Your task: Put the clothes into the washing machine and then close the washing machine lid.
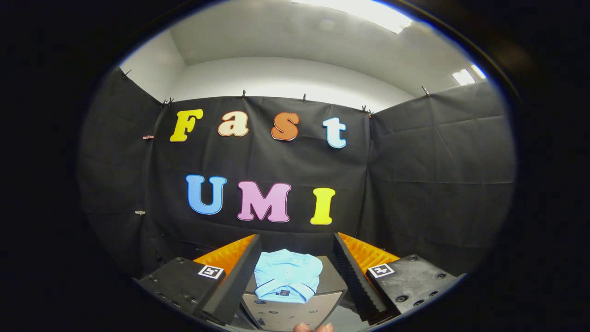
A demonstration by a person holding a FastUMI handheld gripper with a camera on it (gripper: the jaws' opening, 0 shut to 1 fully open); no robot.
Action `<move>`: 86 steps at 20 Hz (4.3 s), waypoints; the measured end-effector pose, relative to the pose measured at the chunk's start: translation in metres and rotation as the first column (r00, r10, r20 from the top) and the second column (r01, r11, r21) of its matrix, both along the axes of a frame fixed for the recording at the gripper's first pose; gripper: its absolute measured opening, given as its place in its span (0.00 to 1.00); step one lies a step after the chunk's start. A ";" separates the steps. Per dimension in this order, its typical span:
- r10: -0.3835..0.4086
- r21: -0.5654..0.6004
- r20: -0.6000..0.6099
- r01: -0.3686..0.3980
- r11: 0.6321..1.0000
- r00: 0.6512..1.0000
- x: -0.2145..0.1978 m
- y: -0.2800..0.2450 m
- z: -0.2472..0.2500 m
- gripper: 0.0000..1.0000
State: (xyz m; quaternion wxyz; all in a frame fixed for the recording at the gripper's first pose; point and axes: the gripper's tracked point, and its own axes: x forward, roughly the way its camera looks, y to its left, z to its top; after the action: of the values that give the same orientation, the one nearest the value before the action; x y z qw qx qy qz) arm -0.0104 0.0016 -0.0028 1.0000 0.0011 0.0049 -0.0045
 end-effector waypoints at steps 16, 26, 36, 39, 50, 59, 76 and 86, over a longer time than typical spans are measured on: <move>0.023 0.100 -0.280 0.005 0.995 0.960 0.119 0.006 -0.107 0.99; 0.062 0.099 -0.515 -0.012 0.995 0.855 0.226 -0.004 -0.231 0.99; 0.061 0.097 -0.721 0.013 0.995 0.690 0.295 0.014 -0.350 0.99; 0.034 0.069 -0.747 0.027 0.997 0.664 0.296 0.015 -0.375 0.99; 0.075 0.102 -0.766 0.005 0.995 0.639 0.292 0.023 -0.388 0.08; 0.095 0.166 -0.672 0.025 0.986 0.734 0.291 0.028 -0.323 0.07; 0.204 0.202 -0.452 -0.123 0.972 0.868 0.276 0.166 -0.133 0.07; 0.411 0.268 -0.478 -0.316 0.910 0.776 0.251 0.339 -0.151 0.07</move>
State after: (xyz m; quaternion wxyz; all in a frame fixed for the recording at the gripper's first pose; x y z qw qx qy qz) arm 0.2403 0.3406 -0.1536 0.9378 0.0855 0.2779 0.1897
